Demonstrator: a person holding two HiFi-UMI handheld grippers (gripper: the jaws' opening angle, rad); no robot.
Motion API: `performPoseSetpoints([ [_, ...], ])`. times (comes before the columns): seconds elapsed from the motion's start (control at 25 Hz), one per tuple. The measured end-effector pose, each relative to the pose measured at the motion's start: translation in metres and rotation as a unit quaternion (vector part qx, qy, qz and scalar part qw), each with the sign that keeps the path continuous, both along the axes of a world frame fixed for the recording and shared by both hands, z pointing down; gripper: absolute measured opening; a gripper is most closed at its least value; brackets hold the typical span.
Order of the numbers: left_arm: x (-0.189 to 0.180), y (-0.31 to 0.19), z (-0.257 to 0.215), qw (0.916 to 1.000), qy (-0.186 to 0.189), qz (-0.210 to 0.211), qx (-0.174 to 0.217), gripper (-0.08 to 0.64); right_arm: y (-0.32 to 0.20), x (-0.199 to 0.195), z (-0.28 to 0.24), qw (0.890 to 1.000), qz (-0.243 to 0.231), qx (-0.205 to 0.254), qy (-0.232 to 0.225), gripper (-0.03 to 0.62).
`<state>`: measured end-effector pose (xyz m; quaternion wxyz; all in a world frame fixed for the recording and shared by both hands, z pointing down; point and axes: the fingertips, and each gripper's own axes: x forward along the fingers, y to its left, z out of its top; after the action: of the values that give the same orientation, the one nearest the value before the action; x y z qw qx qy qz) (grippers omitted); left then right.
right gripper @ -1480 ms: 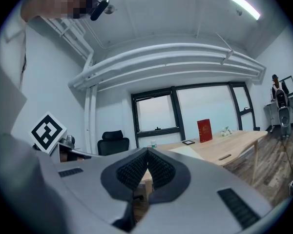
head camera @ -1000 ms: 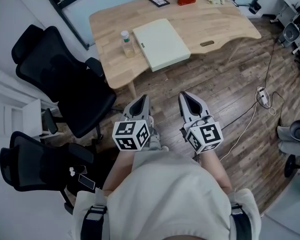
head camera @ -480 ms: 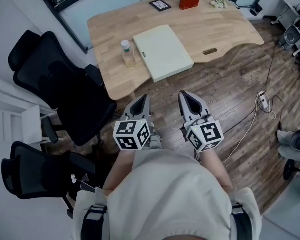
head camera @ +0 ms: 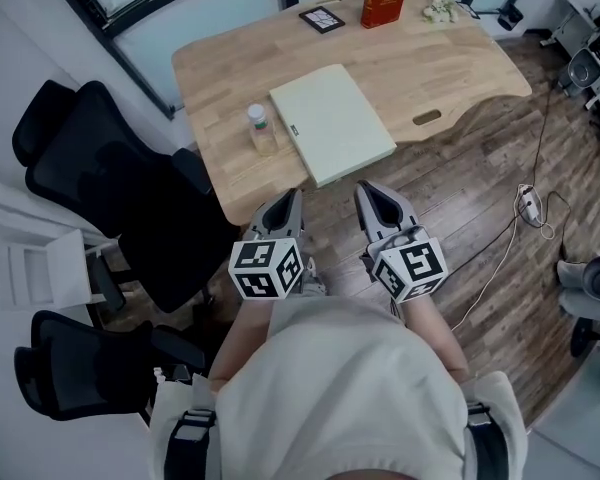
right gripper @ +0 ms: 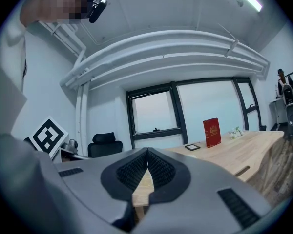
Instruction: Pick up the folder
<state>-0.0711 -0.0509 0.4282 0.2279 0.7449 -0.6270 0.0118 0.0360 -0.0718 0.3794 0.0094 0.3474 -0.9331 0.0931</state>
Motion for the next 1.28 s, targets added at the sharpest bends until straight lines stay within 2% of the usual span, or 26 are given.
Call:
performPoseSetpoints([
  [0.64,-0.035,-0.060,0.007,0.9993,0.005,0.037,-0.005,0.021,-0.058,-0.044,0.002,1.000,0.020,-0.002,0.004,0.020],
  [1.28,-0.045,-0.105,0.023,0.9956,0.005,0.093,-0.011,0.021,-0.098,-0.039,0.021,0.995,0.100,-0.022,-0.002,0.020],
])
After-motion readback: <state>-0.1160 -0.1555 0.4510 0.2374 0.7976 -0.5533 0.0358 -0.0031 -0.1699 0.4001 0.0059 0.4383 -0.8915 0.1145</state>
